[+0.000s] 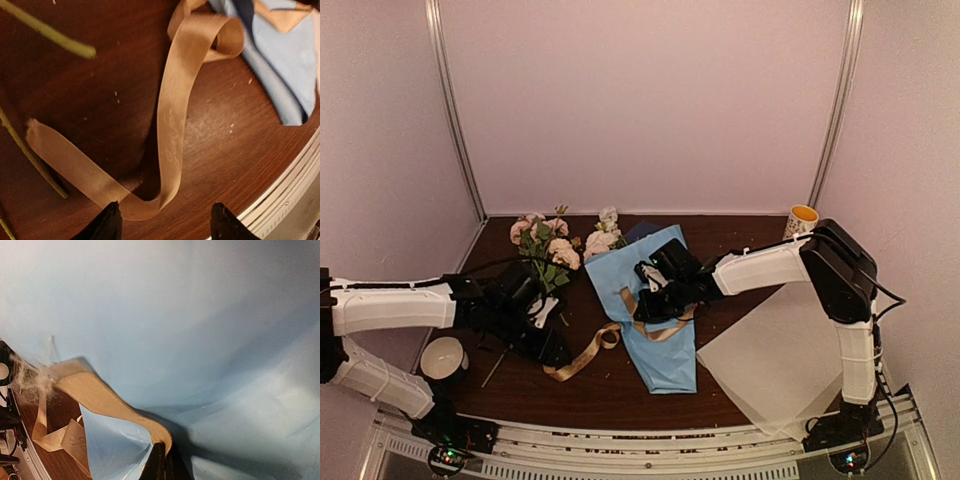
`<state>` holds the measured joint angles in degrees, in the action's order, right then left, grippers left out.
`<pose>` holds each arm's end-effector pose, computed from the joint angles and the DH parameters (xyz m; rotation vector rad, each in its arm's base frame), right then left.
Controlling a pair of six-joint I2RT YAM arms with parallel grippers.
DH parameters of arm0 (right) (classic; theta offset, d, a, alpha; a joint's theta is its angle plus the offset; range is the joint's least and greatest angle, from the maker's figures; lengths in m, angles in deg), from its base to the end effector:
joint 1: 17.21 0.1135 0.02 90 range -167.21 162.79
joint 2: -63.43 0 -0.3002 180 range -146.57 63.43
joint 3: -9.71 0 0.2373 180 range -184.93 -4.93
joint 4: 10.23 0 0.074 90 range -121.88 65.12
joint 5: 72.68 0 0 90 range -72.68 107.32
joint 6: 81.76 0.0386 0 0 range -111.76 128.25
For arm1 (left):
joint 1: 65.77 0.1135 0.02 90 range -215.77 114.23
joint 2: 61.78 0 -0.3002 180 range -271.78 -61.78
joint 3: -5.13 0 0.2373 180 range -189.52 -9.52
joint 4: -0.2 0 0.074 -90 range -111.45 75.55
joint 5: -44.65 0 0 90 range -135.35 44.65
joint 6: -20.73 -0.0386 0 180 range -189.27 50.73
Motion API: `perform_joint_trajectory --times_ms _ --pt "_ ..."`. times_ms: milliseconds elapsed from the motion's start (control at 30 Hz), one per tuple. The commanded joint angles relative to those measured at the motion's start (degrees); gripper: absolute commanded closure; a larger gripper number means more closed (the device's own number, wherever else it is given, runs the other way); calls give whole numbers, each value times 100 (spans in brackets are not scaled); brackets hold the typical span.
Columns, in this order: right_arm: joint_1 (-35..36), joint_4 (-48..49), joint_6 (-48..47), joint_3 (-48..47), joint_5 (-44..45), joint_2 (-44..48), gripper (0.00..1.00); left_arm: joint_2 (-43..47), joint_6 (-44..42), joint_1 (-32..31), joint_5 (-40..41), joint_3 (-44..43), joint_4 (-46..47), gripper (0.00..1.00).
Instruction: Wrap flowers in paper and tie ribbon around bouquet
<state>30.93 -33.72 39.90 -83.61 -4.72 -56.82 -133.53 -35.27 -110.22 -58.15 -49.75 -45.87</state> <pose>0.2913 0.3469 0.1807 -0.5676 2.6146 1.0148 0.1395 -0.1489 0.2303 0.3346 2.8183 -0.6782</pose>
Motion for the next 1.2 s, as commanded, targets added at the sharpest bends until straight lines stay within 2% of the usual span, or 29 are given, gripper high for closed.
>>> perform_joint_trajectory --times_ms 0,100,233,267,300,433,600,700,800,967,1167 --pt "12 -263 -13 -109 51 -46 100 -616 -211 -257 411 -37 -383 36" --pt "13 -233 -5 -117 11 -12 100 -1044 -403 -287 840 -166 -337 35" --pt "11 -227 24 -147 -34 5 100 -1395 -522 -445 552 -216 90 34" --pt "11 -208 38 -148 -37 9 100 -1474 -552 -483 524 -200 167 37" --pt "11 -199 56 -148 -45 27 100 -1583 -578 -493 529 -196 194 44" --pt "12 -161 114 -197 -119 11 100 -1815 -718 -495 712 -279 45 99" --pt "16 -98 189 -193 -206 3 100 -1203 -954 -544 1810 -930 -529 100" --pt "10 -6 251 -148 -261 9 100 -463 -1550 -637 2247 -1639 -433 100" --pt "3 162 388 -55 -353 1 100 -252 -2449 -652 1783 -2356 -7 100" --pt "-19 540 699 132 -514 54 100 -735 -3955 -736 208 -3292 406 100" --pt "-132 1315 1326 416 -828 97 100 -1437 -4348 -694 -857 -3377 1265 100"
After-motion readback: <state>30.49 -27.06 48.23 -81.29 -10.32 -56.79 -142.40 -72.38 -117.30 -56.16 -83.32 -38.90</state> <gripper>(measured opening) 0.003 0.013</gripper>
